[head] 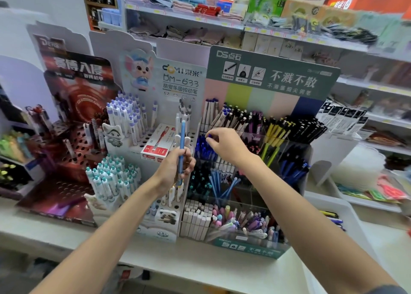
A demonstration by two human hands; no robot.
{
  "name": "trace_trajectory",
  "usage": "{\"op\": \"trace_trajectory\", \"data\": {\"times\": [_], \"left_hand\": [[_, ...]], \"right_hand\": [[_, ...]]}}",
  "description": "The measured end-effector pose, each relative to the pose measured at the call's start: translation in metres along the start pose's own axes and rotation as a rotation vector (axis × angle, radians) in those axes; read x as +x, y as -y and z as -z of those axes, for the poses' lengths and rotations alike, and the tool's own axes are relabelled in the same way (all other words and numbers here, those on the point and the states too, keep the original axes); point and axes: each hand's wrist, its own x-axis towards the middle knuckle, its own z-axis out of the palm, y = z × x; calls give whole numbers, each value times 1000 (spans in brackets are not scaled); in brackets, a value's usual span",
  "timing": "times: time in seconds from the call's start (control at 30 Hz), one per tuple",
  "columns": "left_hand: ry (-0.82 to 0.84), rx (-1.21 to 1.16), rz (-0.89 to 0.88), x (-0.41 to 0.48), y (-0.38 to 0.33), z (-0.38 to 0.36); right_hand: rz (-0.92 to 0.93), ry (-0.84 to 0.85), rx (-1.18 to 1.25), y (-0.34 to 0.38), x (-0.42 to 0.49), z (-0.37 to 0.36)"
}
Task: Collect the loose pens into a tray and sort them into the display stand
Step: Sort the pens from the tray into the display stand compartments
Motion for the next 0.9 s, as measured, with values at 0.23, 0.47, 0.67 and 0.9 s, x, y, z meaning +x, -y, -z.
{"op": "trace_trajectory", "data": {"times": [0.23, 0.47, 0.67, 0.9], "left_hand": [[-14, 5, 16, 1, 4, 2], [-69, 82, 7, 0, 10, 3], [-116, 207, -2, 2, 11, -10], [52, 328, -9, 8, 20, -47]], "right_hand": [[-56, -87, 76, -9, 2, -6], [-58, -105, 123, -9, 0, -11], [-17, -235, 396, -4, -25, 0], [-12, -357, 506, -4, -62, 11]]}}
